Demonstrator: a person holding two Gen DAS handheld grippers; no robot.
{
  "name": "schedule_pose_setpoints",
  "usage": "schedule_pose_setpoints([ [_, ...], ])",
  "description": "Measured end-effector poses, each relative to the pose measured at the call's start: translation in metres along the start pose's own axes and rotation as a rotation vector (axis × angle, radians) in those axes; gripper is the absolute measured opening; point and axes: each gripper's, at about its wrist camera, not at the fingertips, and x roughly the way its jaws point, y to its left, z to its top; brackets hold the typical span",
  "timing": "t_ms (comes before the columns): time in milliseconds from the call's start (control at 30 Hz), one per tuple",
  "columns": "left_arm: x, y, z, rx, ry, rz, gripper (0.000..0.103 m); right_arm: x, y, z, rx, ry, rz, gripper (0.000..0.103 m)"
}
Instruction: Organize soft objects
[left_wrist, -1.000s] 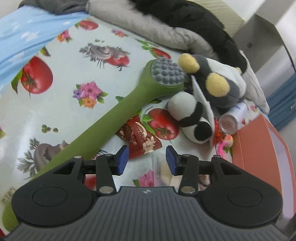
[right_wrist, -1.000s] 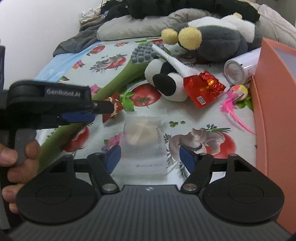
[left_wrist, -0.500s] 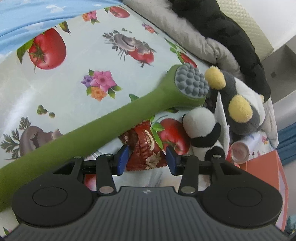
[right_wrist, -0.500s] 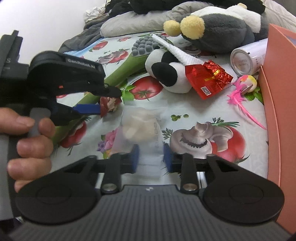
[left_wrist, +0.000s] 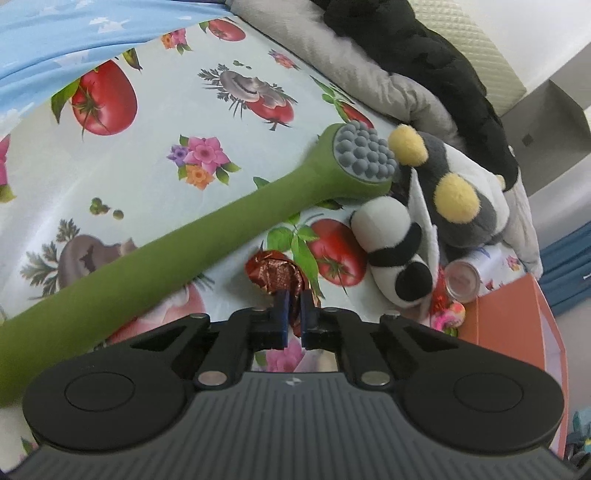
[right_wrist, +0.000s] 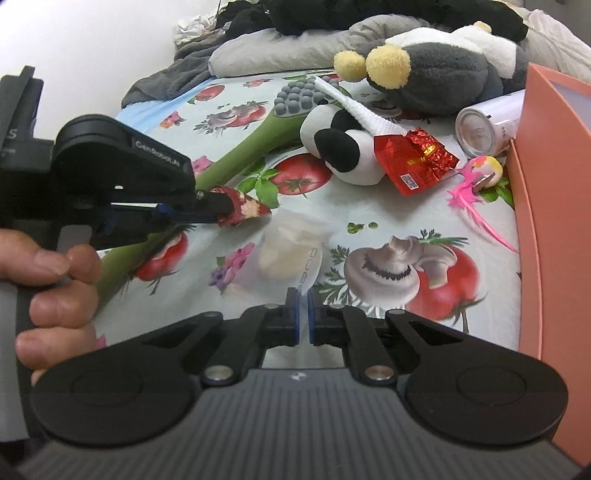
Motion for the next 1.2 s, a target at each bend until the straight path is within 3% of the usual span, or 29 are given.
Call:
schedule_pose_setpoints([
  [567, -0.069, 0.019, -0.063, 0.061, 0.052, -0.045, 0.003, -0.058, 0.01, -0.046, 0.011, -0.015, -0.04, 0.006],
  [900, -0.105, 0.037, -0.099, 0.105, 0.095, -0.026, 0.003, -0.089, 0.006, -0.078, 0.046, -0.006, -0.071, 0.006],
  [1033, -0.107, 0.047, -0.105, 0.083, 0.129, -0.017, 0.004, -0.095, 0.001, -0.091, 0.071, 0.006, -0.043, 0.009],
  [1133, -0.106, 0.051, -0.11, 0.083, 0.166, -0.009, 0.013, -0.096, -0.002, -0.094, 0.086, 0.004, -0.065, 0.01],
  [1200, -0.109, 0.05, -0.113, 0.096, 0.17, 0.003, 0.035, -0.097, -0.002, -0.092, 0.092, -0.001, -0.081, 0.016],
])
